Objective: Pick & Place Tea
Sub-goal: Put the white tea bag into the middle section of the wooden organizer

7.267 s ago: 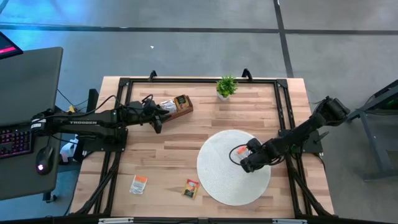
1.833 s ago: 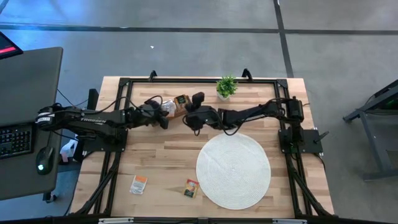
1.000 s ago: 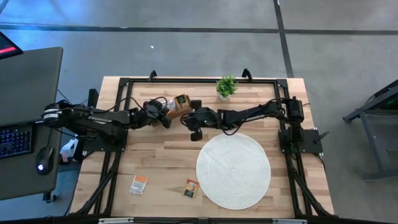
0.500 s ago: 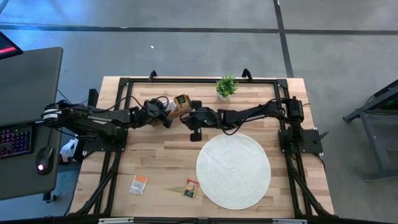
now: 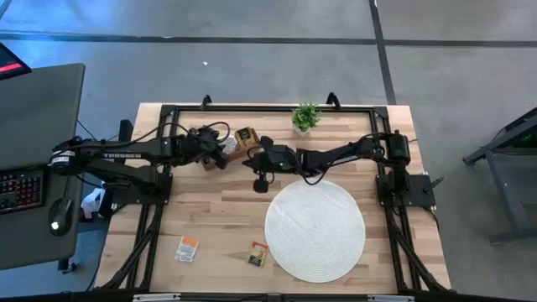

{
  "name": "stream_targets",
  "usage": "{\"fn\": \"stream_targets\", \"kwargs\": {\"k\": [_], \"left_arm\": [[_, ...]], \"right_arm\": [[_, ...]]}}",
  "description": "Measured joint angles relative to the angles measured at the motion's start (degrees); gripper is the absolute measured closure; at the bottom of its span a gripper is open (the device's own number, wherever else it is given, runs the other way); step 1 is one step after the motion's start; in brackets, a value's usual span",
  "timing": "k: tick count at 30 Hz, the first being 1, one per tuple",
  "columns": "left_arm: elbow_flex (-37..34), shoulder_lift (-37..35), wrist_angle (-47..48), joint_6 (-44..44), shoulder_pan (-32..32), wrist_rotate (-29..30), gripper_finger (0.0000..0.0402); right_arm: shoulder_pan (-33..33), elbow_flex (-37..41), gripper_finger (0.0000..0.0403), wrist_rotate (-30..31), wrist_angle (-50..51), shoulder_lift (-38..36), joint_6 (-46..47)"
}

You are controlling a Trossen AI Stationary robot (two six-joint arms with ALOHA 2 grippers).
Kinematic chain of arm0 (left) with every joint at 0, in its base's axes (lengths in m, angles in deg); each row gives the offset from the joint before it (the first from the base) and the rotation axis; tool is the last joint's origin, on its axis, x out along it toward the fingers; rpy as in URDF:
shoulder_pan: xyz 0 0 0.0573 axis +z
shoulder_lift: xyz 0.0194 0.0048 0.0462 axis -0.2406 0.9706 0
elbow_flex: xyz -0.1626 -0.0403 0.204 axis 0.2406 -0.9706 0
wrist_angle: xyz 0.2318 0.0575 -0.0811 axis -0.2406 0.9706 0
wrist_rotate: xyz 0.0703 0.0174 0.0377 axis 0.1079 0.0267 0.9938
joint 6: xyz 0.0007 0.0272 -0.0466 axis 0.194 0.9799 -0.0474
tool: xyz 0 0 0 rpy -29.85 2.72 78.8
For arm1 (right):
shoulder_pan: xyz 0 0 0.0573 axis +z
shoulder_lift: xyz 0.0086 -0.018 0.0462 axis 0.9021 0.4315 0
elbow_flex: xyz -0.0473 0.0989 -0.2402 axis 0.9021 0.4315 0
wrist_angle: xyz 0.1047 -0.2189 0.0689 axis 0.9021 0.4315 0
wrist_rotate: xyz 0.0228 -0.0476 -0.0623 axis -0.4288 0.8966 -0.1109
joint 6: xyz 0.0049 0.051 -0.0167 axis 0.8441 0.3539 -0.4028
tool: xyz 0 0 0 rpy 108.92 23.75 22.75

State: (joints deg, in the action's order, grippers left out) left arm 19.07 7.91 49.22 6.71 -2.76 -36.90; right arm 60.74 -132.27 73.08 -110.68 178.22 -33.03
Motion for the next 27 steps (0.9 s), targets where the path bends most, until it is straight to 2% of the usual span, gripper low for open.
{"fn": "stream_targets", "kwargs": {"k": [3, 8, 10, 13, 16, 20, 22, 27], "left_arm": [[0.0, 0.0, -0.6, 0.1, -0.9, 0.2, 0.0304], [-0.8, 0.7, -0.1, -0.1, -0.7, 0.0, 0.0385], [-0.9, 1.5, -0.5, 0.0, -0.7, 0.7, 0.0394], [-0.7, 3.3, -1.1, 3.6, -0.6, -0.1, 0.0374], [-0.4, 5.2, -3.1, 7.9, -0.6, -0.3, 0.0345], [-0.3, 7.4, -9.5, 8.7, 3.5, -3.0, 0.0294], [-0.3, 8.4, -11.8, 7.6, 6.4, -6.2, 0.0269], [-0.3, 11.7, -11.7, 7.5, 11.0, -10.0, 0.0237]], "right_arm": [[-0.1, 0.0, 0.04, 3.0, -1.1, 0.7, 0.8], [0.0, 0.1, 0.0401, 5.7, -0.5, 0.9, 0.0], [-0.1, 0.1, 0.0401, 7.2, -0.7, 0.9, -0.2], [-0.2, 0.1, 0.0401, 7.0, -0.1, 0.9, -0.4], [-0.1, 0.1, 0.0401, 2.8, 3.0, 0.9, -0.6], [1.2, 0.1, 0.0399, -0.2, 10.4, 0.7, 1.3], [2.4, 0.1, 0.04, 1.1, 16.2, 0.3, 2.2], [6.2, 0.1, 0.04, 10.9, 25.6, -1.4, 1.5]]}}
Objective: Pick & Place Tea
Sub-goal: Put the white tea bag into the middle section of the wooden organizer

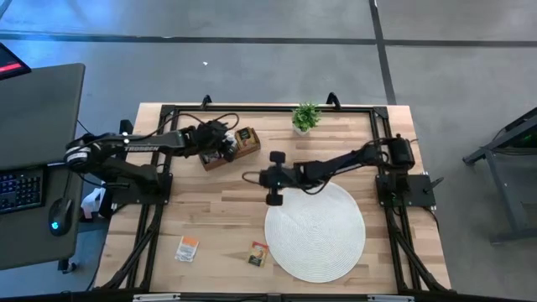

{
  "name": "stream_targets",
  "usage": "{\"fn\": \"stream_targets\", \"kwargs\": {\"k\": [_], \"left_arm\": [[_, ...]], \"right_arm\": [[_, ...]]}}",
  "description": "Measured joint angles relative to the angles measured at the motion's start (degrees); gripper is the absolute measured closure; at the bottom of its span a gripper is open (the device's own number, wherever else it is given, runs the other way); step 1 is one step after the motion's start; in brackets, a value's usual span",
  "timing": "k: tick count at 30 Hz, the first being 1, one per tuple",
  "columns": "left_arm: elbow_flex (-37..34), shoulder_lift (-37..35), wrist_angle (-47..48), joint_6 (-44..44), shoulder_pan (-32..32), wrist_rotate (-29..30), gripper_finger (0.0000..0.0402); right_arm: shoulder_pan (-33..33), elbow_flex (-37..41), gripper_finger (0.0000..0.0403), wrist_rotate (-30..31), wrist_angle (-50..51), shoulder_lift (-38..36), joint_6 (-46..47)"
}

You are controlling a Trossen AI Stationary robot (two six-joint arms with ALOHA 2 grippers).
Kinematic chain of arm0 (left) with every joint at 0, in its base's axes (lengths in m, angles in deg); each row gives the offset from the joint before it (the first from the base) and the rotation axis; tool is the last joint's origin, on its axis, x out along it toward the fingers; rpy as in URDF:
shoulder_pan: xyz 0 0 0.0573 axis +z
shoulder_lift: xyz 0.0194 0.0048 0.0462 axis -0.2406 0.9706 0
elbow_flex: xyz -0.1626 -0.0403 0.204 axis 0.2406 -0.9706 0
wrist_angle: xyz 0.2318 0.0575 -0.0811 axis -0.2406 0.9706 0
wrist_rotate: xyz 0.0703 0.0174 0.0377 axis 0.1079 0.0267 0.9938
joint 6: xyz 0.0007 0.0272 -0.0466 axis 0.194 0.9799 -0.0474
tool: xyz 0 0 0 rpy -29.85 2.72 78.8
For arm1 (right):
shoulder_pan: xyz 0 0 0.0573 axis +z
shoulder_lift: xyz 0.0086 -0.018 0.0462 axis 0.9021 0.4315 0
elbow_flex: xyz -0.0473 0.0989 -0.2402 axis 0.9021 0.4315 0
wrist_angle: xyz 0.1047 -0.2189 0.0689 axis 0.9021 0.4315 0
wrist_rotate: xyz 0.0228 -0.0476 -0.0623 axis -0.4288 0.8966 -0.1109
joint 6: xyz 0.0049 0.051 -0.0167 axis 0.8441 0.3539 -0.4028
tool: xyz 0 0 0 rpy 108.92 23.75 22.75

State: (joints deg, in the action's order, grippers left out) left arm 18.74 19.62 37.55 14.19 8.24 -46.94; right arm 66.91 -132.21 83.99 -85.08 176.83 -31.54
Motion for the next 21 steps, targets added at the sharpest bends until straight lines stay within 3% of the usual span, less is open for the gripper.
{"fn": "stream_targets", "kwargs": {"k": [4, 21], "left_arm": [[0.0, 1.6, 0.7, 0.2, 0.8, -2.7, 0.0235], [4.5, -1.0, 4.8, 0.6, 0.7, -1.2, 0.0274]], "right_arm": [[1.3, 0.0, 0.04, 2.4, 3.9, -0.6, 0.2], [-0.1, 0.0, 0.0398, 0.9, 5.8, -2.0, 1.2]]}}
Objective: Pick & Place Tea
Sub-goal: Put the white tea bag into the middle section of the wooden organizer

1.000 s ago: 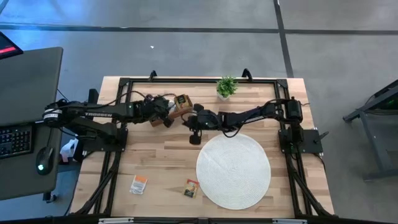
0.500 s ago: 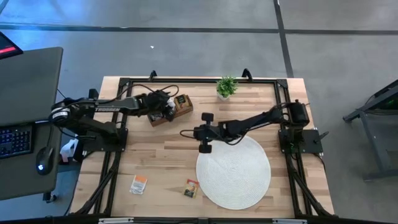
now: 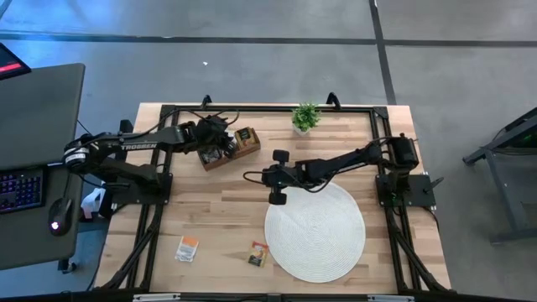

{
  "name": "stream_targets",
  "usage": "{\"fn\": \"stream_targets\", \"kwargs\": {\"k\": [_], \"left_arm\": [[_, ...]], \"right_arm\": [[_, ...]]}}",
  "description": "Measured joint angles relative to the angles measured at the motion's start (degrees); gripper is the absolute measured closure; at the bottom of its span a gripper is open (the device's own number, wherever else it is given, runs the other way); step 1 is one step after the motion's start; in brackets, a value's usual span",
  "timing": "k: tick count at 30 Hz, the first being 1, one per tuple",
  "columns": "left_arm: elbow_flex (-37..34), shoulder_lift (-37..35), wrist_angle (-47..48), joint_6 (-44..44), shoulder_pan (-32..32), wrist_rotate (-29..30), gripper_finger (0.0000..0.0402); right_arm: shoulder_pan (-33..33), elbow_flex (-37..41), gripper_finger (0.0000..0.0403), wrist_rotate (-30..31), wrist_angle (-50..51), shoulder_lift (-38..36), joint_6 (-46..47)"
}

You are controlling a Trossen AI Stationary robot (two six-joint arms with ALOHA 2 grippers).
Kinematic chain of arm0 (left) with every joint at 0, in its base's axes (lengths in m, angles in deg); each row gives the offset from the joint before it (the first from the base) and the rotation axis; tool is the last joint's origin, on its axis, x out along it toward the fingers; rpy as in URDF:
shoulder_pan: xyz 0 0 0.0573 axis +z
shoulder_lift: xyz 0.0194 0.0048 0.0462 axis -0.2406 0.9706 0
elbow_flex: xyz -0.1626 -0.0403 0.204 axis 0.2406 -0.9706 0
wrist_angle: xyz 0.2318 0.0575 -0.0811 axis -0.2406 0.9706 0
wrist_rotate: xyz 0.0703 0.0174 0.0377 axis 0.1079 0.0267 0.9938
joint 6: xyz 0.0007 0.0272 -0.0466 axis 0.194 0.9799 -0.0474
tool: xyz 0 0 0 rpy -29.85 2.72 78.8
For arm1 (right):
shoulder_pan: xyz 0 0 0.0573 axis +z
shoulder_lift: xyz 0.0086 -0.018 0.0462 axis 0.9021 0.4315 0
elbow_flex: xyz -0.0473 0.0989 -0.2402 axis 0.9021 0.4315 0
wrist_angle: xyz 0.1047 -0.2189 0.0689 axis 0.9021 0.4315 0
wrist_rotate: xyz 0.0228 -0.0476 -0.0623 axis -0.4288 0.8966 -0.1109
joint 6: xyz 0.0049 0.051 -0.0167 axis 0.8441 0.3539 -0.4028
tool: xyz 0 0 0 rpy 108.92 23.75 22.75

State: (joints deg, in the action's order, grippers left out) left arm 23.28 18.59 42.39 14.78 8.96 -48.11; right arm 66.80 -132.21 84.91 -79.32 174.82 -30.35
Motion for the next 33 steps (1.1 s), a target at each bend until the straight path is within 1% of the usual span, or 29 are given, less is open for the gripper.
{"fn": "stream_targets", "kwargs": {"k": [4, 8, 14, 21, 27, 30, 33], "left_arm": [[0.1, 0.1, 3.9, -1.0, 0.0, 1.7, 0.0275], [0.1, 1.6, 6.2, -3.2, 0.0, 2.6, 0.0275], [0.1, 2.2, 5.8, -5.1, 0.0, 3.5, 0.0275], [0.1, 3.3, 6.5, -5.2, 0.0, 3.7, 0.0275], [0.1, 6.8, 6.2, -5.1, 0.0, 4.3, 0.0276], [0.1, 7.3, 6.2, -5.2, 0.0, 5.7, 0.0295], [0.1, 7.2, 6.1, -5.1, 0.0, 5.8, 0.0337]], "right_arm": [[-0.1, 0.0, 0.0398, -0.1, 0.2, 0.0, 0.0], [-0.1, 0.0, 0.0401, -0.1, 0.2, 0.0, 0.0], [-0.1, 0.0, 0.0395, -0.1, 0.2, 0.0, 0.0], [-0.1, 0.0, 0.0401, -0.1, 0.2, 0.0, 0.0], [-0.1, 0.0, 0.0395, -0.1, 0.2, 0.0, 0.0], [-0.1, 0.0, 0.0396, -0.2, 0.2, 0.0, 0.0], [-0.1, 0.0, 0.04, -0.1, 0.2, 0.0, 0.0]]}}
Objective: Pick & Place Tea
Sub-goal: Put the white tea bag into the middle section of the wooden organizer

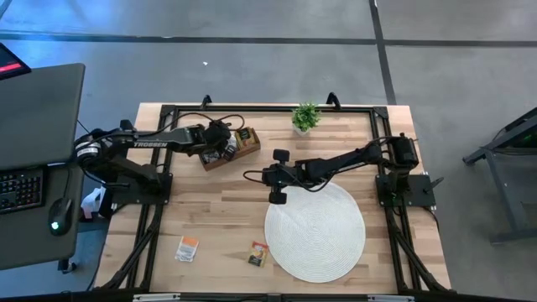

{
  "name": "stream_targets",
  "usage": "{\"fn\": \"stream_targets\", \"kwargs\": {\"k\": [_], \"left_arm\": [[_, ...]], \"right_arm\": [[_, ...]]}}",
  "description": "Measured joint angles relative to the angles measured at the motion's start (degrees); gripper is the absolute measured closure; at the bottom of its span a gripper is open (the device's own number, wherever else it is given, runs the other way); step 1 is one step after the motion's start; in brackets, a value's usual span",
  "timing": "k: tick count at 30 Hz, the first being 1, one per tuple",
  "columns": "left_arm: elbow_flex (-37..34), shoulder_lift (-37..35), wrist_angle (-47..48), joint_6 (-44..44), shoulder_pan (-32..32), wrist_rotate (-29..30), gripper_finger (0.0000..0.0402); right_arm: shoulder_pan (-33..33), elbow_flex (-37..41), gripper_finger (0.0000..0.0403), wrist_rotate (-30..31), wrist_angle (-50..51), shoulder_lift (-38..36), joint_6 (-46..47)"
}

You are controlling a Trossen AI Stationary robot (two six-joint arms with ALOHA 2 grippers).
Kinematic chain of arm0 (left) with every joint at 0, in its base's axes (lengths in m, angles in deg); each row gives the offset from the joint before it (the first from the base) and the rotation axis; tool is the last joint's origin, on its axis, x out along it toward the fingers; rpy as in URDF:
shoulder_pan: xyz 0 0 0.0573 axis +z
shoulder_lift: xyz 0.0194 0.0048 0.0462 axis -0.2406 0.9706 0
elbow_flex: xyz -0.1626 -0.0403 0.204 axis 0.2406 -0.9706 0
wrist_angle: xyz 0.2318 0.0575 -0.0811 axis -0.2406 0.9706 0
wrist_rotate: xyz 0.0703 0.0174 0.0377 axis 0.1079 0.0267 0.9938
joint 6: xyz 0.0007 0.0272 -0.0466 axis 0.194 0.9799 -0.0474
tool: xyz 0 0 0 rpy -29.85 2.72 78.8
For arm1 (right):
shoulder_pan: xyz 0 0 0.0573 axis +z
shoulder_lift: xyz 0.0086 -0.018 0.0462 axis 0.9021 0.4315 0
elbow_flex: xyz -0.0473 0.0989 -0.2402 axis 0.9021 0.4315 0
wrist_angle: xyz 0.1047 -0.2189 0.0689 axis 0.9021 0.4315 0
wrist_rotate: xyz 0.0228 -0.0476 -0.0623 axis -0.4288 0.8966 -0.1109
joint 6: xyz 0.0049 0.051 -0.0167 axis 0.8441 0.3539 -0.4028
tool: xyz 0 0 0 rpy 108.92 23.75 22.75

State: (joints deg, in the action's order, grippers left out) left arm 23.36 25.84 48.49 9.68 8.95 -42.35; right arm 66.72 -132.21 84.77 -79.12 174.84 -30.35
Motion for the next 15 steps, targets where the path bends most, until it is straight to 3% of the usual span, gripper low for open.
{"fn": "stream_targets", "kwargs": {"k": [4, 9, 15], "left_arm": [[0.0, -1.5, 0.3, -0.3, -0.1, -1.1, 0.0393], [0.0, -4.2, 1.2, -2.5, -3.0, 0.4, 0.0393], [-0.5, -5.9, 6.9, -10.7, -10.1, 12.0, 0.0398]], "right_arm": [[0.0, 0.0, 0.0399, 0.0, 0.0, 0.0, 0.0], [0.0, 0.0, 0.0398, 0.0, 0.0, 0.0, 0.4], [0.0, 0.0, 0.0399, 0.0, 0.3, 0.0, 1.4]]}}
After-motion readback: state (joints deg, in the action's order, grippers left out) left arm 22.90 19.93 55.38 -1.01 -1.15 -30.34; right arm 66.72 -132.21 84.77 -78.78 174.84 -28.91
